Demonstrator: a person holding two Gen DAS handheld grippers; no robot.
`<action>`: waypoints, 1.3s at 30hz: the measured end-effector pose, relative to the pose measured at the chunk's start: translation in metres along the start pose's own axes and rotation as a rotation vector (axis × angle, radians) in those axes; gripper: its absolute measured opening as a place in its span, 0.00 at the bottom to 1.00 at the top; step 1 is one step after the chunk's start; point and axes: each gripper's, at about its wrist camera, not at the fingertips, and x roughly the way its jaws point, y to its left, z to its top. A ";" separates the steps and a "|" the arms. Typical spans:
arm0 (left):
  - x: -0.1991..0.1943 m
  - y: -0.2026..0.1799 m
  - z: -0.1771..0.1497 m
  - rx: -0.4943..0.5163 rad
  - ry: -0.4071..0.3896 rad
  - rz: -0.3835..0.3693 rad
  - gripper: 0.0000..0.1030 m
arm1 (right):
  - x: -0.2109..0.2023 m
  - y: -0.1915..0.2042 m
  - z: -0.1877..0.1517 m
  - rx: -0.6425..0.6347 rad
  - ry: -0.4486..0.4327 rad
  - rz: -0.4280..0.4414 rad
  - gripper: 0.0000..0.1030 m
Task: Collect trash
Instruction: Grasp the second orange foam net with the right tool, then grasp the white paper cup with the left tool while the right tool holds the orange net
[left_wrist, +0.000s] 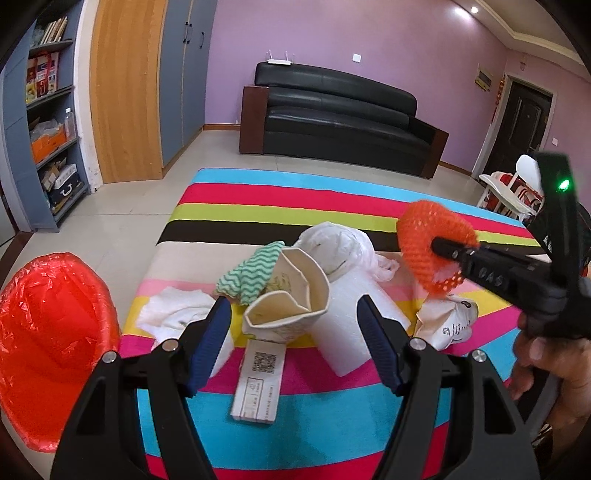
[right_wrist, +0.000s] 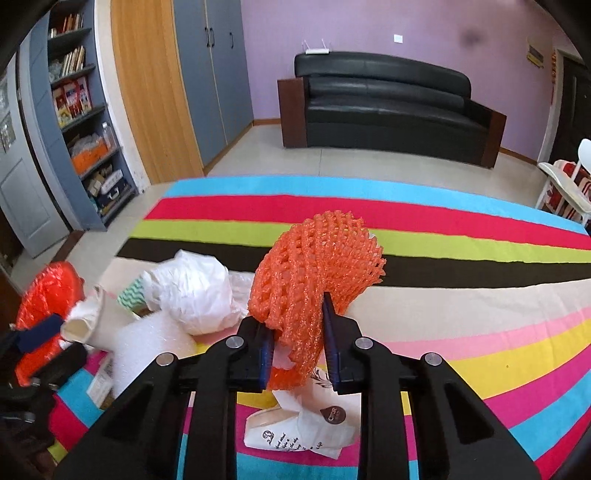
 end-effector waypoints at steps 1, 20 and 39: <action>0.001 -0.001 0.000 0.002 0.003 0.001 0.66 | -0.004 -0.001 0.001 0.003 -0.011 0.004 0.23; 0.026 0.002 0.003 -0.020 0.044 0.038 0.49 | -0.047 -0.004 0.010 -0.002 -0.117 0.029 0.23; -0.023 0.016 0.014 -0.035 -0.106 0.003 0.48 | -0.062 0.001 0.010 -0.013 -0.165 0.023 0.23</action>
